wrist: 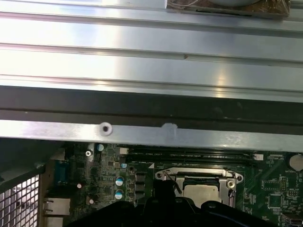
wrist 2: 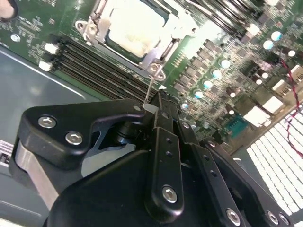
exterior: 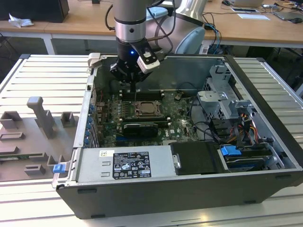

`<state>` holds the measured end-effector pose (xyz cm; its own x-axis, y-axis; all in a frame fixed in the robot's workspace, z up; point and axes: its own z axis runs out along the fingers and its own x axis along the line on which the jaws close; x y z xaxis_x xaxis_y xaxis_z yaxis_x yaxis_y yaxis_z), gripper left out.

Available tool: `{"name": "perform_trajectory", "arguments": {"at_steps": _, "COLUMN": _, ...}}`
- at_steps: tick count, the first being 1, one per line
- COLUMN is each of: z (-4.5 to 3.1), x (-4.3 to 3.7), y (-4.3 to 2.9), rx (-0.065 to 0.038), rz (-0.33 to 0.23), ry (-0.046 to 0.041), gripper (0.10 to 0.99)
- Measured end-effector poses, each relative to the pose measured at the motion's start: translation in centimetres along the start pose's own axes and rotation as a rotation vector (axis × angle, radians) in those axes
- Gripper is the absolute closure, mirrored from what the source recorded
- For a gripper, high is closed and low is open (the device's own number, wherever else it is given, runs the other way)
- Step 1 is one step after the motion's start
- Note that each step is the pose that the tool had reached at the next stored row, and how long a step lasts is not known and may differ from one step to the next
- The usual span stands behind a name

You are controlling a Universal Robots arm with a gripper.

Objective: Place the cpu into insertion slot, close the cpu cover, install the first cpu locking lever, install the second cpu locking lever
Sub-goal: 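Install the first cpu locking lever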

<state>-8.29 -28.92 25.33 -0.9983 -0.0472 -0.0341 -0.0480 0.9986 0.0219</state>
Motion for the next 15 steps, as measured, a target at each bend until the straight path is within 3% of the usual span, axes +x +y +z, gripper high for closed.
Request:
{"name": "perform_trajectory", "arguments": {"at_steps": 6, "z": 0.38, "x": -1.95, "y": -0.1, "rx": -0.003, "rz": 0.0, "ry": -0.0002, "gripper": 0.98}}
{"name": "perform_trajectory", "arguments": {"at_steps": 7, "z": 0.43, "x": -2.14, "y": -0.12, "rx": -0.01, "rz": 0.0, "ry": -0.0003, "gripper": 0.98}}
{"name": "perform_trajectory", "arguments": {"at_steps": 9, "z": 0.57, "x": -2.51, "y": -0.15, "rx": -0.038, "rz": 0.001, "ry": -0.0017, "gripper": 0.98}}
{"name": "perform_trajectory", "arguments": {"at_steps": 10, "z": 0.68, "x": -2.56, "y": -0.15, "rx": -0.043, "rz": 0.001, "ry": -0.0022, "gripper": 0.98}}
{"name": "perform_trajectory", "arguments": {"at_steps": 15, "z": 1.68, "x": -2.81, "y": -0.19, "rx": -0.045, "rz": 0.001, "ry": -0.002, "gripper": 0.98}}
